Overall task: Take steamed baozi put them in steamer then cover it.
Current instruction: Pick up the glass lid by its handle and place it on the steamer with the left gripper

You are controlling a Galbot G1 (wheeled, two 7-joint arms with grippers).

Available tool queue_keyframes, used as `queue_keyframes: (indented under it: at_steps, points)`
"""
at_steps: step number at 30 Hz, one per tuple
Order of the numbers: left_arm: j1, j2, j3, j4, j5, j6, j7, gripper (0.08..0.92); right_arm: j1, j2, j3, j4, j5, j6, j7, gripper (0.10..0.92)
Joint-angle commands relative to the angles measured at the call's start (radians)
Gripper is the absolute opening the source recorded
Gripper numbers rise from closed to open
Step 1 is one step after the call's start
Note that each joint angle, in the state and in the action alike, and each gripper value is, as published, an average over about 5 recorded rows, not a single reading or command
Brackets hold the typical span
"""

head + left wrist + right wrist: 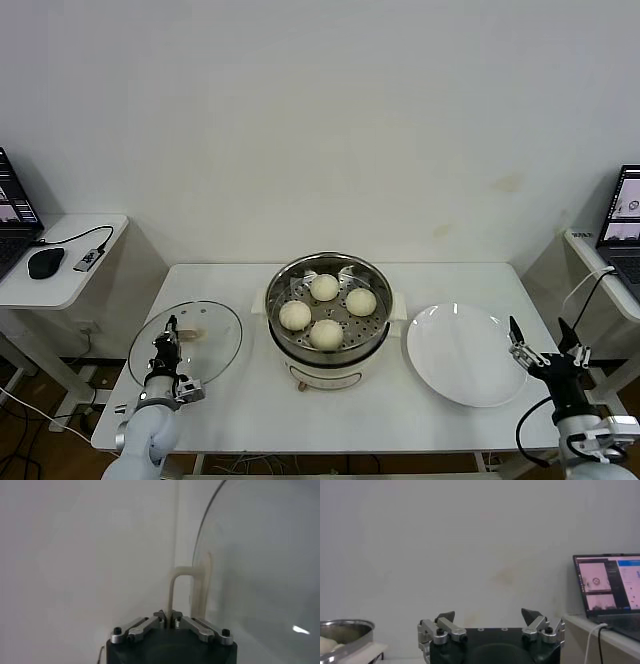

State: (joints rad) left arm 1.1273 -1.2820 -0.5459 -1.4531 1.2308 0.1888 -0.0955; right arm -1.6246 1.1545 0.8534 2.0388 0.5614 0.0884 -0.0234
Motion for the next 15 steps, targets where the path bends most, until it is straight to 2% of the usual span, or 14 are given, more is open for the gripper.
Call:
queue_keyframes:
  at_steps: [1,5,8,11,15]
  points:
    - [0.132,-0.022,-0.008,-0.431,0.052,0.271,0.165,0.142,0.011,-0.003,-0.003,0.005,0.005,-0.002,0.001,0.823]
    - [0.170,-0.012,-0.011,-0.496,0.076,0.301,0.199,0.142,0.016,-0.006,-0.005,0.006,0.008,-0.004,0.001,0.823]
    - [0.188,-0.012,0.015,-0.575,0.136,0.398,0.221,0.142,0.018,-0.006,-0.013,0.001,0.002,-0.003,0.002,0.823]
    - [0.180,-0.019,0.062,-0.648,0.181,0.467,0.260,0.142,0.017,-0.001,-0.027,-0.004,-0.015,-0.004,0.001,0.823]
    - [0.137,-0.046,0.137,-0.673,0.203,0.498,0.303,0.142,0.020,0.020,-0.032,0.007,-0.049,-0.032,0.005,0.823]
